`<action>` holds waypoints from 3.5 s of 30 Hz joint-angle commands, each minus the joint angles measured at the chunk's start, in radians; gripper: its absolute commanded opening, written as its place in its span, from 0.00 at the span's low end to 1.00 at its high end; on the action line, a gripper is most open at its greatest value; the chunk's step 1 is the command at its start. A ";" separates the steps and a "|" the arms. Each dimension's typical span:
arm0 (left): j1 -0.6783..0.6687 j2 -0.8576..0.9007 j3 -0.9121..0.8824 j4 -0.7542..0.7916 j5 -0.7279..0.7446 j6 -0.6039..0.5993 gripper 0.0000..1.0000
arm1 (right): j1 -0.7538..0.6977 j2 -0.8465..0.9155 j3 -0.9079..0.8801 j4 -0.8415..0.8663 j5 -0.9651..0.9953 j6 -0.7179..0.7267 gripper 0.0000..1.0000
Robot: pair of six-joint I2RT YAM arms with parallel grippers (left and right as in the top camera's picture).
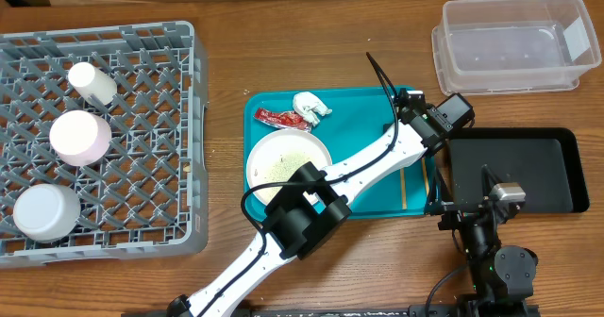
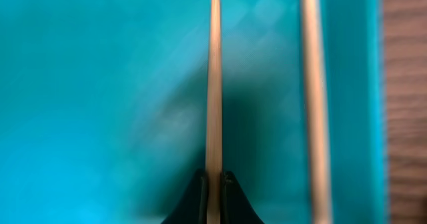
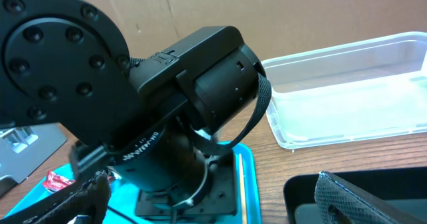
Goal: Sort waste into correct bins and load items into the dishwasher
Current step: 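Lift the chopstick and carry it left into the dish rack, then release the chopstick in the rack and return the left gripper to the tray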
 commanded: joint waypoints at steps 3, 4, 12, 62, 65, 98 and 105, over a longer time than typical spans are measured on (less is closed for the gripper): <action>0.032 -0.064 0.044 -0.098 0.037 0.169 0.04 | -0.006 -0.011 -0.010 0.006 0.005 0.003 1.00; 0.042 -0.084 0.055 -0.120 0.038 0.193 0.04 | -0.006 -0.011 -0.010 0.006 0.005 0.003 1.00; 0.217 -0.319 0.073 -0.385 0.026 0.303 0.04 | -0.006 -0.011 -0.010 0.006 0.005 0.003 1.00; 1.123 -0.397 -0.067 -0.451 0.478 1.030 0.04 | -0.006 -0.011 -0.010 0.006 0.005 0.003 1.00; 1.123 -0.397 -0.133 -0.411 0.477 1.030 0.05 | -0.006 -0.011 -0.010 0.006 0.005 0.003 1.00; 0.894 -0.398 0.159 -0.523 1.249 0.938 0.87 | -0.006 -0.011 -0.010 0.006 0.005 0.003 1.00; 0.525 -0.397 0.121 -0.354 0.899 0.669 0.70 | -0.006 -0.011 -0.010 0.006 0.005 0.003 1.00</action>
